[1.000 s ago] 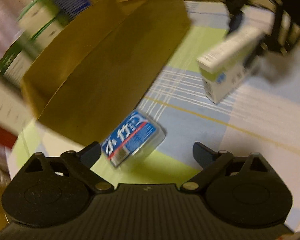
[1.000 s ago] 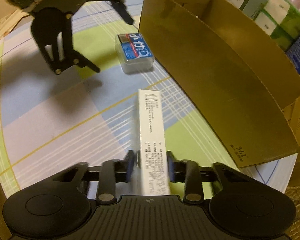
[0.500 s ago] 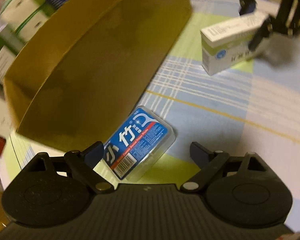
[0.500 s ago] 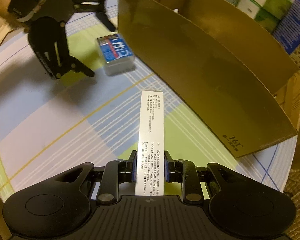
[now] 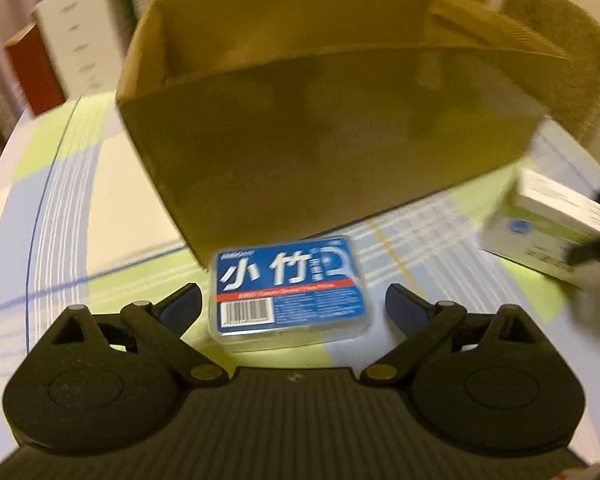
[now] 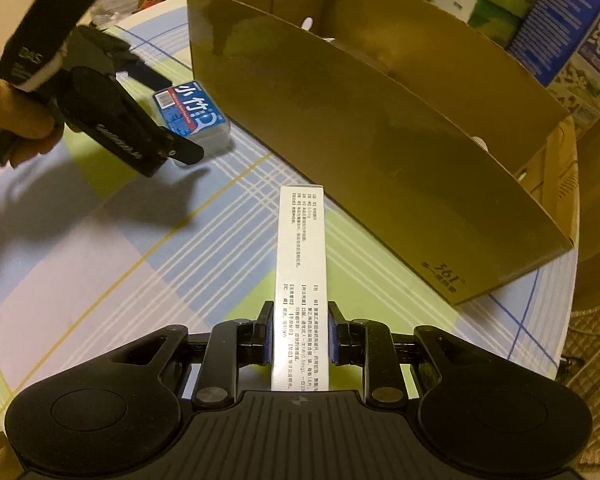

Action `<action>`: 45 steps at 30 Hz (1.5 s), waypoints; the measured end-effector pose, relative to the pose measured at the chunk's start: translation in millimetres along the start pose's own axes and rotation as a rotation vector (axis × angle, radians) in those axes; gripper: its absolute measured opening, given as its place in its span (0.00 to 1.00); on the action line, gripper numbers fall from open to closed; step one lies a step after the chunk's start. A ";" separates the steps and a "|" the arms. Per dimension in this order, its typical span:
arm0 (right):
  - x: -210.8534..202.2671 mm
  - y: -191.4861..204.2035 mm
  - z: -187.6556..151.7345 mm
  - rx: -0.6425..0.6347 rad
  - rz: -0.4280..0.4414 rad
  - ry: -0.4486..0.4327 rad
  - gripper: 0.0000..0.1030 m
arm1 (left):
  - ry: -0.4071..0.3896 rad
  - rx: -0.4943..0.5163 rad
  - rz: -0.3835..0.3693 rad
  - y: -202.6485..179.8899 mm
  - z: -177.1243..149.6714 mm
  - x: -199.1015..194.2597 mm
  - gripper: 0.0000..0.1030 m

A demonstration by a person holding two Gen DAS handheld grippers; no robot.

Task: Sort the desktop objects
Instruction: 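Grasp the white medicine box with the right tool while the left tool grasps the floss box, then lift the floss box with the left tool while the right tool lifts the white medicine box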

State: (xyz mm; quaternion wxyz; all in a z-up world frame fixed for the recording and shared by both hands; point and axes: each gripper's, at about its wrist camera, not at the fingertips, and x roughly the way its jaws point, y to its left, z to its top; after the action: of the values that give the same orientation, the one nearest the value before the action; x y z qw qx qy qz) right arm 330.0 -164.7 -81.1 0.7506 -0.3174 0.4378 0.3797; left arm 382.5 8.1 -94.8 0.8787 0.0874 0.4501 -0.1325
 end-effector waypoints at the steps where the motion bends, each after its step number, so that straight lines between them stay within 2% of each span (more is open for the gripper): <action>1: -0.7 -1.4 -0.9 0.011 -0.003 -0.001 0.21 | 0.007 -0.029 0.012 0.7 0.0 4.5 0.93; 3: -2.0 -4.3 -2.4 0.038 -0.006 -0.004 0.21 | 0.004 -0.067 0.024 2.2 0.5 8.3 0.91; 5: -3.5 -6.2 -4.9 0.066 -0.006 -0.005 0.21 | 0.004 -0.082 0.035 2.6 1.6 9.9 0.82; 12: -13.6 0.9 -16.3 0.131 0.008 -0.011 0.21 | 0.024 -0.088 0.058 -7.8 -5.8 0.5 0.81; 21: -35.2 18.0 -43.5 0.258 0.026 -0.017 0.21 | 0.031 -0.119 0.033 -39.9 -51.0 -52.4 0.81; 28: -51.4 32.7 -61.4 0.355 0.017 -0.028 0.21 | 0.013 -0.149 0.047 -62.6 -79.6 -97.4 0.81; 34: -54.8 49.5 -73.8 0.357 0.002 -0.014 0.21 | 0.003 -0.141 0.060 -82.0 -94.9 -124.3 0.81; 45: -32.1 50.4 -67.1 0.350 -0.004 0.026 0.22 | 0.020 -0.163 0.064 -93.4 -114.0 -129.9 0.81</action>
State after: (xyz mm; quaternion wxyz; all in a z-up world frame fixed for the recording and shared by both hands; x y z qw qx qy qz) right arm 248.8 -202.7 -87.3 0.7895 -0.1875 0.5064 0.2919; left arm 193.2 -29.4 -58.3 0.8822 0.0312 0.4650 -0.0664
